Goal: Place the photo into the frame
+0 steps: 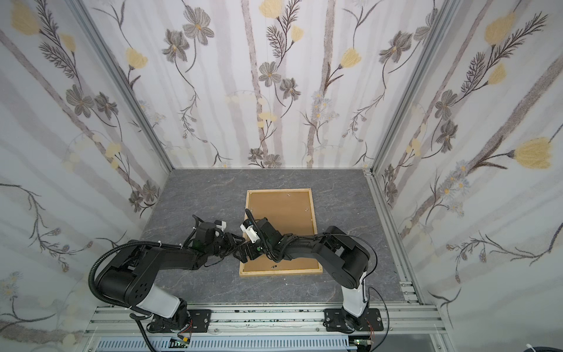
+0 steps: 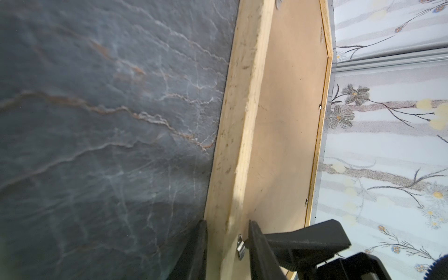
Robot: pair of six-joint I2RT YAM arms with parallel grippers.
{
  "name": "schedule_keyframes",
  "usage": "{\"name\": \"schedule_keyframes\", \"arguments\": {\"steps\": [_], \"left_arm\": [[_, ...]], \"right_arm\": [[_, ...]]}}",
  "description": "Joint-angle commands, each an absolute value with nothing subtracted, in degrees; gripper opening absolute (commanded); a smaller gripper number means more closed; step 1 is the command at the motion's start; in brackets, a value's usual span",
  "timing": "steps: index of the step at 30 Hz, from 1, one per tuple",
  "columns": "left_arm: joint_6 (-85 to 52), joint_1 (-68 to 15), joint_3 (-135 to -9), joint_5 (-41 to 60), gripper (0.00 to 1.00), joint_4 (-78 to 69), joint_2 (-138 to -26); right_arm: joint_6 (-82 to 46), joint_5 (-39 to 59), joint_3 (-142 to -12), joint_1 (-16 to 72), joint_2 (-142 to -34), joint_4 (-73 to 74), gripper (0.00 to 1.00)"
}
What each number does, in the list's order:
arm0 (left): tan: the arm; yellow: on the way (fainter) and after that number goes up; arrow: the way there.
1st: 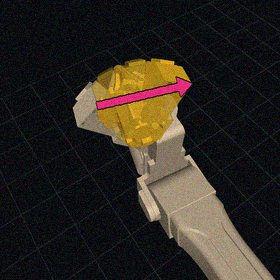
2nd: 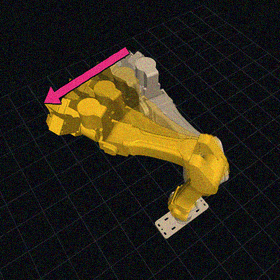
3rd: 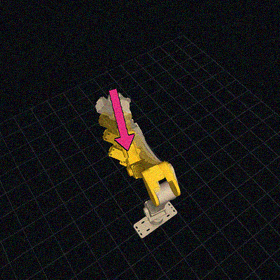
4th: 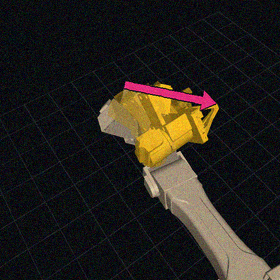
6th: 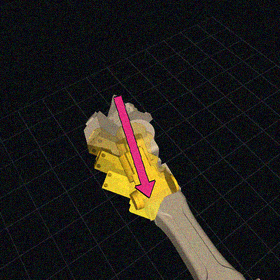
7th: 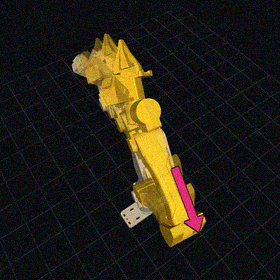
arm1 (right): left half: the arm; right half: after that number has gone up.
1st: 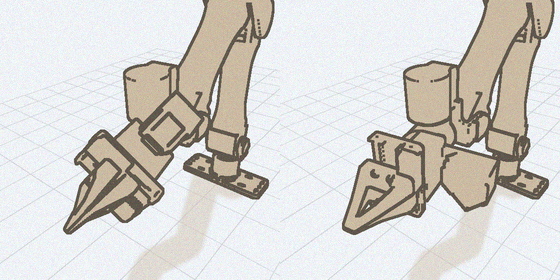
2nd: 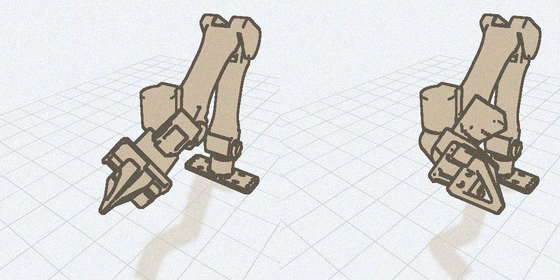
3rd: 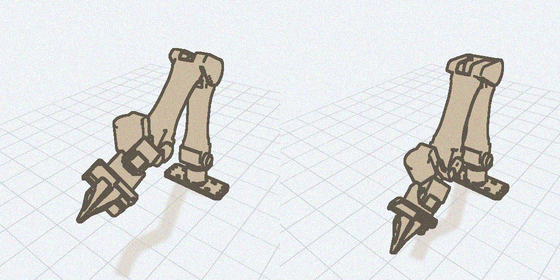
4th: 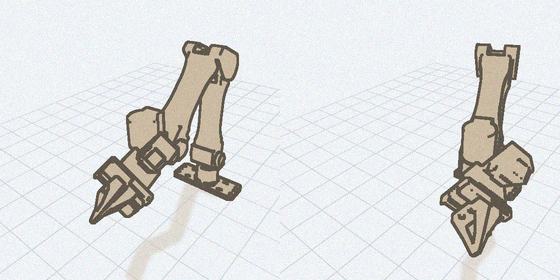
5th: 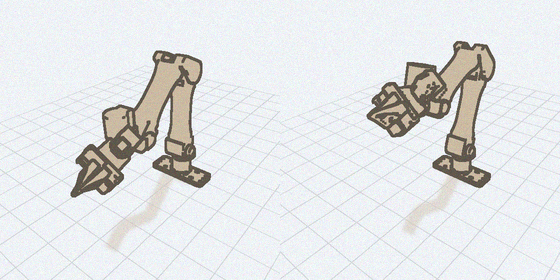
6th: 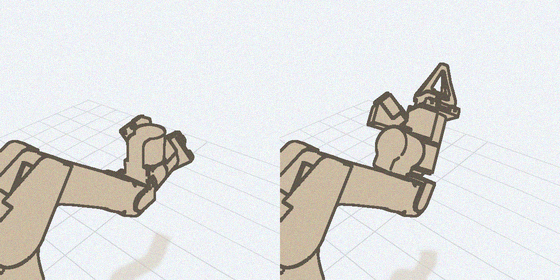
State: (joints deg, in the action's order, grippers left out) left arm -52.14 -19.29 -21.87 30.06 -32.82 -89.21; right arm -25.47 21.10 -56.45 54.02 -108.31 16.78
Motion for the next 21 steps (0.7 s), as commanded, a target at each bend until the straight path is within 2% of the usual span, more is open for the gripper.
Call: {"name": "schedule_keyframes", "arguments": {"steps": [1, 21], "left_arm": [[-52.71, -19.24, -21.40, 30.67, 0.28, -35.50, -89.24], [-53.44, -19.59, -20.22, 31.08, 0.25, -36.31, -88.15]], "right_arm": [[-26.95, 23.58, -56.25, 54.32, -109.33, 17.02, 1.00], [-32.76, 22.17, -51.78, 54.33, -108.61, 27.56, 1.00]]}}
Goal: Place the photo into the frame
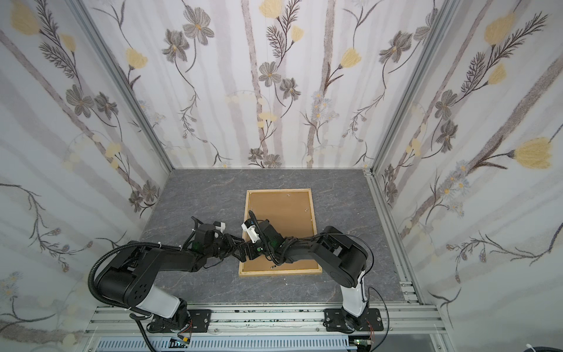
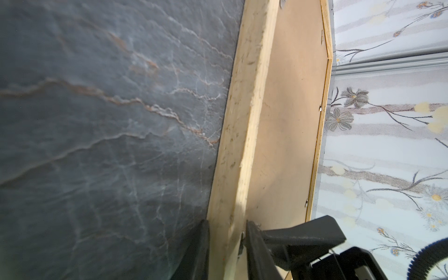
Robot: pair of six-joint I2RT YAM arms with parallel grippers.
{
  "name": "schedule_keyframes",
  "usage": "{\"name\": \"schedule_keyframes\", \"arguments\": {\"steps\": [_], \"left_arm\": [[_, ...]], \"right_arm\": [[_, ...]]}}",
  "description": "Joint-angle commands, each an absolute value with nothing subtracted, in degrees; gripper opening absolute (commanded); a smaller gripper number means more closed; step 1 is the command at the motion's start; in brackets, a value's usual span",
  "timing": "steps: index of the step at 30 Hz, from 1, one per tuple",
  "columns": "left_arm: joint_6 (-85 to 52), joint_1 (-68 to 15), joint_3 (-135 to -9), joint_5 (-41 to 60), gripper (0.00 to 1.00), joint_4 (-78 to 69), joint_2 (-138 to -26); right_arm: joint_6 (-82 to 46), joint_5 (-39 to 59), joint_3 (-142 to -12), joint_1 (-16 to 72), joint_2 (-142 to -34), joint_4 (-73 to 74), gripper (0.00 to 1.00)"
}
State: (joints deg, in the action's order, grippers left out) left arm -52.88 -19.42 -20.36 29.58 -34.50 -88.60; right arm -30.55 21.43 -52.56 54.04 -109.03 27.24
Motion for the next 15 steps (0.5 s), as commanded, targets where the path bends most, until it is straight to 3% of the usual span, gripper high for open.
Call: {"name": "schedule_keyframes", "arguments": {"steps": [1, 15], "left_arm": [[-53.47, -19.56, -20.21, 31.03, 0.25, -36.34, -88.15], [-53.78, -19.60, -19.91, 31.07, 0.24, -36.47, -87.76]], "right_arm": [[-32.72, 21.87, -51.68, 54.32, -108.46, 27.56, 1.00], [-31.35, 18.27, -49.29, 55.35, -106.50, 25.80, 1.00]]}}
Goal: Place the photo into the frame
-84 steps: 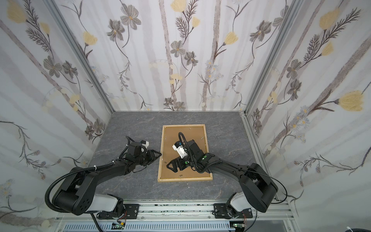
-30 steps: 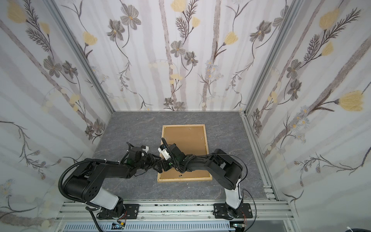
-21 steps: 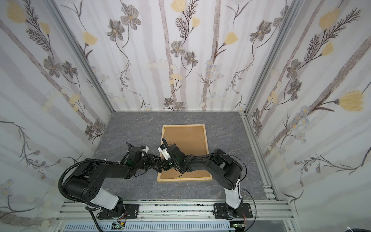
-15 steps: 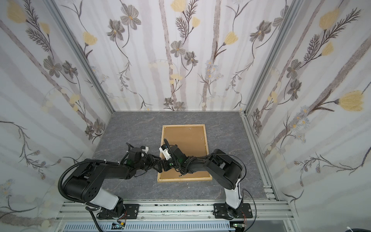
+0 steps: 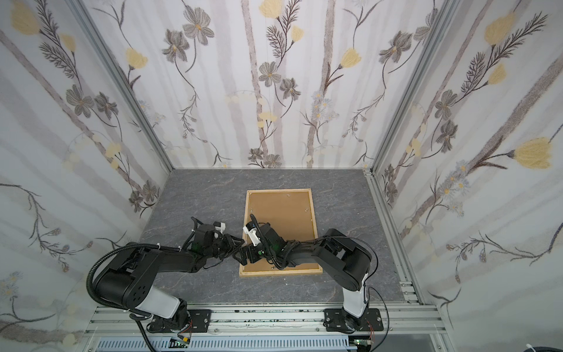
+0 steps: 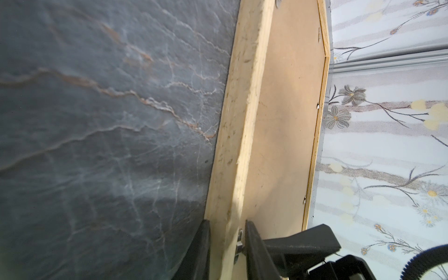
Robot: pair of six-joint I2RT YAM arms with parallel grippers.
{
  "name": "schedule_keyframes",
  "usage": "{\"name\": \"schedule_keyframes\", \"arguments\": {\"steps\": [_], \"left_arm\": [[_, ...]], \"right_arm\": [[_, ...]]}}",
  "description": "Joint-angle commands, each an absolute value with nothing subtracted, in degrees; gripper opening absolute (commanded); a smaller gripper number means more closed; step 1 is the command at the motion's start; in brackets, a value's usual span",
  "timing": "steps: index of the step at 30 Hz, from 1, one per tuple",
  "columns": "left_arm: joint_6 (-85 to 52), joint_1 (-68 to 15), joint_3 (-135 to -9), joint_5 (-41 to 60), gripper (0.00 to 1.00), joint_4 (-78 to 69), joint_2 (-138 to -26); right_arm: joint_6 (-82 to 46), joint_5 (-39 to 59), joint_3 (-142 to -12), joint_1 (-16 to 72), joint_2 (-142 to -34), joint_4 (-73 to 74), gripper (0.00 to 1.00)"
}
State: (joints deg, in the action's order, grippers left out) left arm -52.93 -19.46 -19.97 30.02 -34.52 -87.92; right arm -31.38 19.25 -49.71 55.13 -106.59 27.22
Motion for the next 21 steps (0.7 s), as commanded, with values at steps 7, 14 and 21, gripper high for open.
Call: {"name": "schedule_keyframes", "arguments": {"steps": [7, 14, 21], "left_arm": [[-54.01, -19.65, -19.73, 31.29, 0.23, -37.01, -88.35], [-54.75, -20.19, -19.21, 31.71, 0.22, -38.78, -89.08], [-55.76, -20.94, -18.52, 31.99, 0.21, -41.02, -90.00]], "right_arm": [[-32.45, 18.27, -50.13, 55.37, -108.91, 27.47, 1.00], [-35.85, 15.83, -50.02, 55.55, -110.65, 31.60, 1.00], [-43.54, 12.48, -47.48, 56.81, -111.44, 39.71, 1.00]]}}
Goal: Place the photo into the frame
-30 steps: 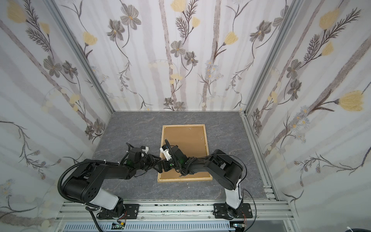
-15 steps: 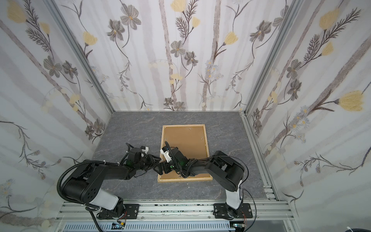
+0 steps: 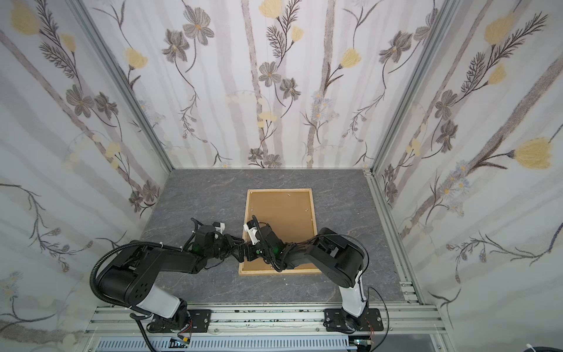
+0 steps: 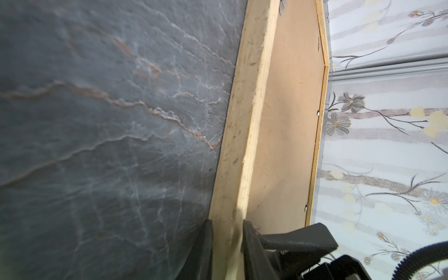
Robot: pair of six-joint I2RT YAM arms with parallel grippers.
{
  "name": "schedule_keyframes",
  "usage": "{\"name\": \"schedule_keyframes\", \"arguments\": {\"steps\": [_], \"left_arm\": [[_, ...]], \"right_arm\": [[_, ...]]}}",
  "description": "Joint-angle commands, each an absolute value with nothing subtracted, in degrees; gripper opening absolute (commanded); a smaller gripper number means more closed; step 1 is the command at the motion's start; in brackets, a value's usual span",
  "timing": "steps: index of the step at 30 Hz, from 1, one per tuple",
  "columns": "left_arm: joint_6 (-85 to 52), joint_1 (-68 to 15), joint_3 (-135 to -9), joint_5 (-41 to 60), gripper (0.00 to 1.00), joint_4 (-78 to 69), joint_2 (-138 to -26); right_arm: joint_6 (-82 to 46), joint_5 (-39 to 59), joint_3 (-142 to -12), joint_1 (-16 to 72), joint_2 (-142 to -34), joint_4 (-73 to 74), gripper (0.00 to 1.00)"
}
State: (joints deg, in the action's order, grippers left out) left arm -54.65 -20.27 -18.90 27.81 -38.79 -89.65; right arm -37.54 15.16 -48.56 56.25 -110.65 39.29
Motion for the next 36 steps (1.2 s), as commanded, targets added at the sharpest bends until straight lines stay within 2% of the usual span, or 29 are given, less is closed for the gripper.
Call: {"name": "schedule_keyframes", "arguments": {"steps": [1, 12, 17, 36], "left_arm": [[-55.84, -21.02, -18.46, 31.99, 0.20, -41.26, -90.16], [-56.69, -21.53, -17.27, 32.08, 0.19, -42.78, -89.40], [-56.48, -21.56, -16.79, 31.82, 0.19, -42.58, -88.59], [-56.49, -21.54, -15.74, 31.91, 0.19, -43.08, -88.05]], "right_arm": [[-45.03, 11.33, -46.63, 57.18, -111.29, 41.38, 1.00], [-53.87, 3.36, -43.67, 59.03, -111.84, 50.92, 1.00], [-52.41, -0.82, -43.59, 59.73, -109.29, 49.11, 1.00], [-46.36, -7.27, -51.22, 60.38, -110.68, 40.95, 1.00]]}}
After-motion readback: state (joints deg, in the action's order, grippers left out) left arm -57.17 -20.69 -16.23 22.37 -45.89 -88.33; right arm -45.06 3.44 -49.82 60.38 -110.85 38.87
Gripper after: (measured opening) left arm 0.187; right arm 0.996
